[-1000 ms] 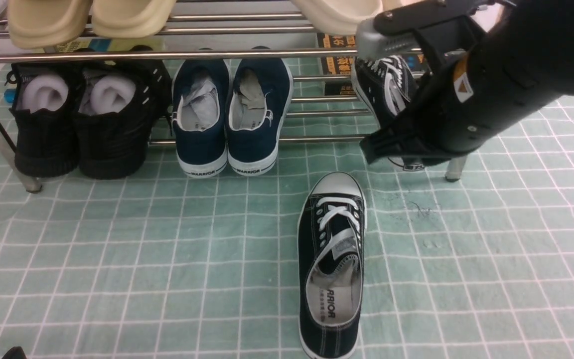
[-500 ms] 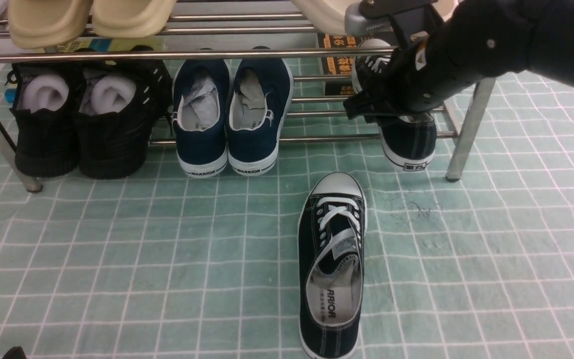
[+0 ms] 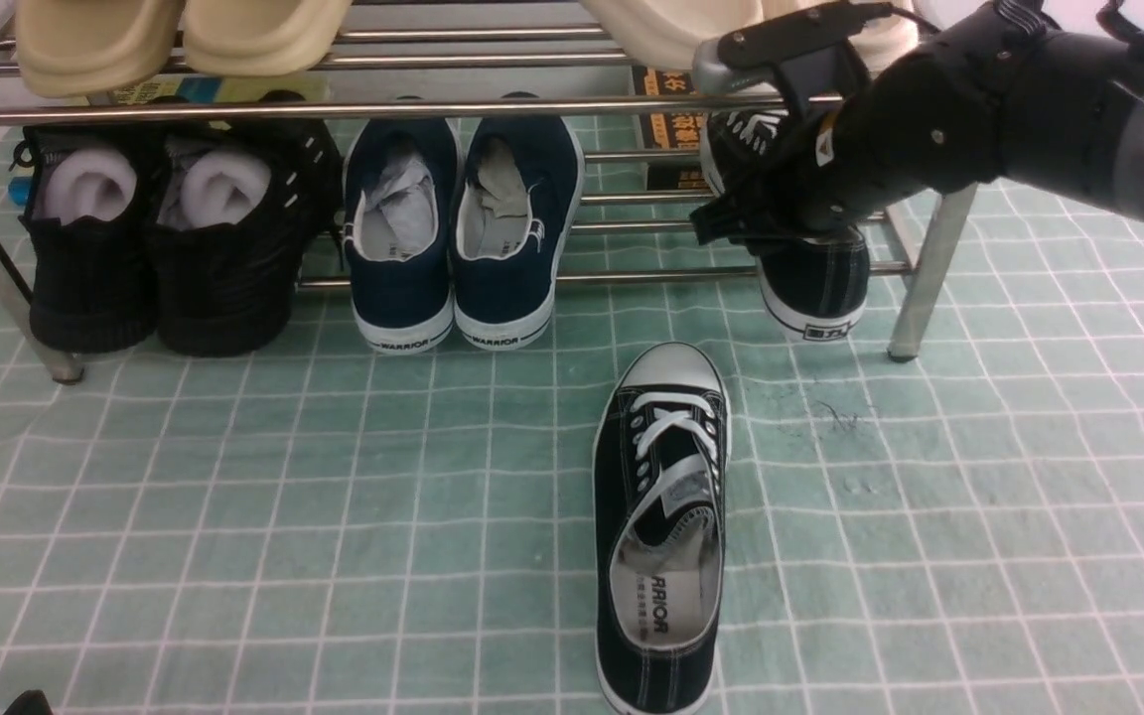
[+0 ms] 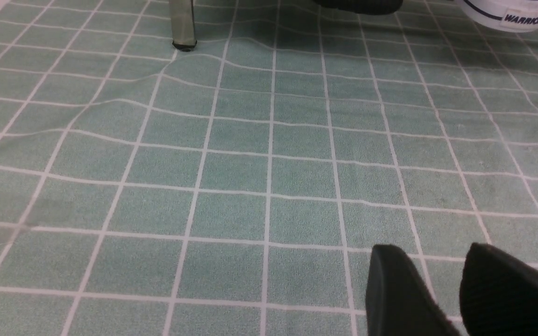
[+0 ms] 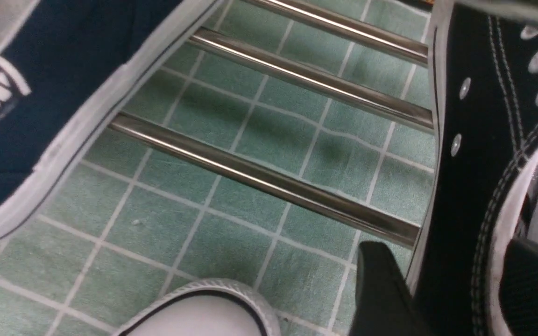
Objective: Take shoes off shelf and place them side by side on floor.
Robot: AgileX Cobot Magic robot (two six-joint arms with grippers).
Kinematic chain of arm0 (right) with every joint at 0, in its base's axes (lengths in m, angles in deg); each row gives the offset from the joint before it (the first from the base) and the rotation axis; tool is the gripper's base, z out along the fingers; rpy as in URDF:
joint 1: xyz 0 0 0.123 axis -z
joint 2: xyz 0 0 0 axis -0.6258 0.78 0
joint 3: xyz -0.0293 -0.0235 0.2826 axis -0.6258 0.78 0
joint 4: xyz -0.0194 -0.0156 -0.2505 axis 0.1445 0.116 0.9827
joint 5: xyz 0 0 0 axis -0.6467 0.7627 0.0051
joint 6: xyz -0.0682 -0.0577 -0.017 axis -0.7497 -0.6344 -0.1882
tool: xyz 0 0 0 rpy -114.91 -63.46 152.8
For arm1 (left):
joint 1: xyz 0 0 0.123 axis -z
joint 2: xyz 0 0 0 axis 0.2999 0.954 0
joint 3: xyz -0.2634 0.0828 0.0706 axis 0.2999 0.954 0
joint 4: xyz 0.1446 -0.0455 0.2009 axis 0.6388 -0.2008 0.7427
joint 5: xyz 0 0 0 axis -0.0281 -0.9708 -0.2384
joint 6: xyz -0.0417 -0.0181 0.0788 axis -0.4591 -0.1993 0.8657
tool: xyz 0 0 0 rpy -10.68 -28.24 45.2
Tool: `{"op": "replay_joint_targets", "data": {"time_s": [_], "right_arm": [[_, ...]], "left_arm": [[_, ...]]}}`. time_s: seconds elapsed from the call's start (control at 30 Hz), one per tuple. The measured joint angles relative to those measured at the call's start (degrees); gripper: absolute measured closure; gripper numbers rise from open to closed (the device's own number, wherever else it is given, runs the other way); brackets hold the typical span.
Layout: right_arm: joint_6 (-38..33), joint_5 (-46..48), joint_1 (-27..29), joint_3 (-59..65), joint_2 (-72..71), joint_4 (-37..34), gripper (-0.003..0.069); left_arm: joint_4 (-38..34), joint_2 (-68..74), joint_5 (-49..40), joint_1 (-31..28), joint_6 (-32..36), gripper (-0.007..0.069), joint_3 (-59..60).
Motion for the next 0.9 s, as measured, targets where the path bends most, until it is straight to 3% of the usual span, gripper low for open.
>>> {"op": "replay_joint_targets", "data": {"time_s": [0.3, 0.4, 0.47, 0.53, 0.67, 0.9], "right_arm": [[0.4, -0.4, 1.7, -0.1, 2.2, 0.1, 0.0316], [0.4, 0.3, 1.7, -0.1, 2.2, 0.3, 0.0434], [0.5, 1.7, 1.7, -0.1, 1.6, -0.2, 0.0583], [0.5, 4.4, 1.7, -0.1, 0.3, -0.7, 0.0651], [0.1, 11.1, 1.7, 0.0, -3.0, -2.6, 0.0659], [-5.6, 35.0, 1.7, 0.0, -14.9, -11.0, 0.0659]], "left_arm": [[0.0, 0.0, 0.0, 0.0, 0.0, 0.0383, 0.0], [0.0, 0.0, 0.0, 0.0, 0.0, 0.0383, 0.0], [0.0, 0.0, 0.0, 0.0, 0.0, 0.0383, 0.0], [0.0, 0.0, 0.0, 0.0, 0.0, 0.0383, 0.0], [0.0, 0.0, 0.0, 0.0, 0.0, 0.0383, 0.0], [0.0, 0.0, 0.0, 0.0, 0.0, 0.0383, 0.0]]}}
